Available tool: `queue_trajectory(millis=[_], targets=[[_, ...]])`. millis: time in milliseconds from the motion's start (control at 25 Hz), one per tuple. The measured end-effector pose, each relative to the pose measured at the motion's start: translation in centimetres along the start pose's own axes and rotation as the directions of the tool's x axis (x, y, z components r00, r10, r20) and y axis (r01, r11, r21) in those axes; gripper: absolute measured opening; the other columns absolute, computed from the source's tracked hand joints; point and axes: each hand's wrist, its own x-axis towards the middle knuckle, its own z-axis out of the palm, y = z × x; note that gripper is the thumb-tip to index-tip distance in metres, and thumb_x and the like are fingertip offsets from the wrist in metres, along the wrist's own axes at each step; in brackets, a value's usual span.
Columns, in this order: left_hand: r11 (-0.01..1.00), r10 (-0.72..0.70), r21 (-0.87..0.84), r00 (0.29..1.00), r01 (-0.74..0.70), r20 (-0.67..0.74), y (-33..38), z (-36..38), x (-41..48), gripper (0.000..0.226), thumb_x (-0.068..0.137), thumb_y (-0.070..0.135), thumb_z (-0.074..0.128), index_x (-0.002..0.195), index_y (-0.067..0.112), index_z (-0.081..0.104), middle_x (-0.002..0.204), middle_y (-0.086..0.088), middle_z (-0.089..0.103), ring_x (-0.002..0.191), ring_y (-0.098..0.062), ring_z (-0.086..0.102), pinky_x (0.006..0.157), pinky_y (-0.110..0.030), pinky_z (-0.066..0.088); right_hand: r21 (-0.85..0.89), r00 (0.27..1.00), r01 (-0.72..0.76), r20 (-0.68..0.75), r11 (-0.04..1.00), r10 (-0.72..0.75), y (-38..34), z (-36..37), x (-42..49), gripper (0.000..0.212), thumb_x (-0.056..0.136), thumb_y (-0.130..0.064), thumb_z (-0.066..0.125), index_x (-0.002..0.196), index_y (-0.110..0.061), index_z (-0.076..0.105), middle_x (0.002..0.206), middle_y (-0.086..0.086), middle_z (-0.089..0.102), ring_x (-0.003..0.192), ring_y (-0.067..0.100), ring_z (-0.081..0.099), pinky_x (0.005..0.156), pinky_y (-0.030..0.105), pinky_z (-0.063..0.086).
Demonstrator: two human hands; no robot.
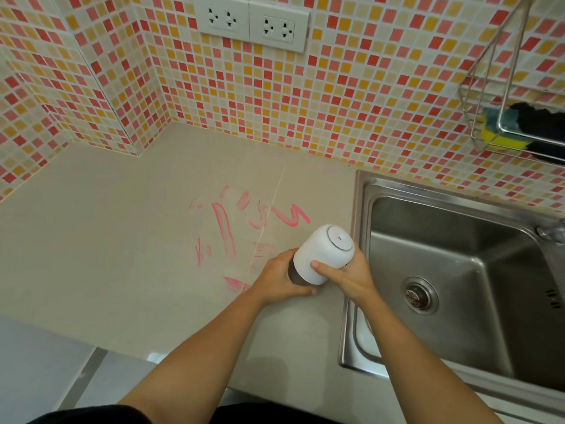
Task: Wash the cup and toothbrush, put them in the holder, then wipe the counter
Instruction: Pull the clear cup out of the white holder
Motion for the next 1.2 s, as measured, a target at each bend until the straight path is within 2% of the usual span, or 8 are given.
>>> queue_trajectory(millis=[120, 320, 480, 680, 800, 880, 960, 1200], targets=[[1.0, -0.009, 0.016, 1.0, 0.009, -0.001, 0.2, -0.1, -0.2, 0.081, 0.06, 0.024, 0.085, 0.131, 0.024, 0.046, 0.116, 0.012, 0.059, 0.104, -0.01, 0.058, 0.079, -0.012, 0.044, -0.107, 0.998, 0.051, -0.014, 0.993, -0.053, -1.2, 0.1, -0.5, 0.073, 0.041, -0.046, 0.085, 0.105, -0.043, 0.051, 0.106, -0.017, 0.064, 0.1, 0.005, 0.061, 0.081, 0.025, 0.052], [0.997, -0.057, 0.052, 0.998, 0.057, -0.01, 0.2, -0.1, -0.2, 0.078, 0.058, 0.024, 0.086, 0.125, 0.02, 0.046, 0.111, 0.007, 0.059, 0.098, -0.014, 0.058, 0.072, -0.014, 0.044, -0.193, 0.99, 0.121, -0.042, 0.974, -0.131, -2.0, 0.3, -1.4, 0.078, 0.043, -0.046, 0.087, 0.111, -0.037, 0.05, 0.103, -0.022, 0.061, 0.098, 0.002, 0.06, 0.084, 0.024, 0.05], [0.995, -0.04, 0.089, 0.998, 0.045, -0.054, -0.2, -0.1, -0.3, 0.079, 0.051, 0.032, 0.087, 0.12, 0.026, 0.049, 0.115, 0.001, 0.055, 0.105, -0.017, 0.055, 0.086, -0.031, 0.049, -0.279, 0.971, 0.231, 0.01, 0.932, -0.238, -2.7, 0.9, -1.5, 0.08, 0.047, -0.036, 0.092, 0.113, -0.037, 0.046, 0.109, -0.014, 0.054, 0.102, 0.005, 0.055, 0.088, 0.025, 0.048], [0.993, -0.029, 0.114, 0.998, 0.035, -0.059, -0.2, -0.1, -0.5, 0.08, 0.048, 0.042, 0.084, 0.119, 0.03, 0.052, 0.113, 0.002, 0.059, 0.104, -0.017, 0.057, 0.089, -0.04, 0.05, -0.297, 0.972, 0.235, 0.065, 0.926, -0.226, -3.5, 1.0, -1.4, 0.102, 0.049, -0.042, 0.085, 0.134, -0.046, 0.03, 0.117, -0.016, 0.057, 0.11, 0.008, 0.054, 0.09, 0.028, 0.047], [0.996, -0.025, 0.081, 0.998, 0.03, -0.065, 0.1, -0.2, -0.7, 0.076, 0.049, 0.036, 0.086, 0.118, 0.028, 0.053, 0.114, 0.004, 0.061, 0.103, -0.016, 0.059, 0.087, -0.037, 0.052, -0.302, 0.953, 0.301, 0.074, 0.905, -0.292, -4.2, 0.6, -1.5, 0.083, 0.05, -0.034, 0.084, 0.121, -0.048, 0.043, 0.117, -0.021, 0.056, 0.108, 0.003, 0.054, 0.091, 0.032, 0.049], [0.998, -0.032, 0.06, 0.997, 0.036, -0.068, 0.2, -0.3, -0.8, 0.074, 0.051, 0.029, 0.088, 0.116, 0.024, 0.053, 0.113, 0.005, 0.062, 0.102, -0.015, 0.06, 0.084, -0.03, 0.05, -0.285, 0.947, 0.32, 0.072, 0.903, -0.313, -4.6, 0.4, -1.8, 0.076, 0.049, -0.03, 0.084, 0.111, -0.05, 0.045, 0.111, -0.026, 0.056, 0.103, -0.003, 0.054, 0.088, 0.028, 0.05], [0.998, -0.037, 0.05, 0.997, 0.041, -0.072, 0.2, -0.4, -0.8, 0.072, 0.052, 0.026, 0.089, 0.116, 0.023, 0.054, 0.112, 0.005, 0.062, 0.101, -0.015, 0.06, 0.082, -0.026, 0.048, -0.282, 0.947, 0.321, 0.067, 0.904, -0.316, -4.6, 0.1, -1.8, 0.076, 0.048, -0.03, 0.083, 0.11, -0.05, 0.044, 0.109, -0.029, 0.055, 0.101, -0.006, 0.054, 0.086, 0.026, 0.05], [0.997, -0.043, 0.06, 0.996, 0.048, -0.075, -0.1, -0.4, -1.0, 0.075, 0.053, 0.029, 0.09, 0.119, 0.02, 0.054, 0.113, 0.004, 0.06, 0.102, -0.015, 0.058, 0.079, -0.019, 0.045, -0.288, 0.948, 0.316, 0.059, 0.904, -0.313, -4.6, -0.5, -1.9, 0.08, 0.046, -0.042, 0.08, 0.115, -0.045, 0.042, 0.109, -0.029, 0.054, 0.102, 0.003, 0.057, 0.088, 0.029, 0.051]])
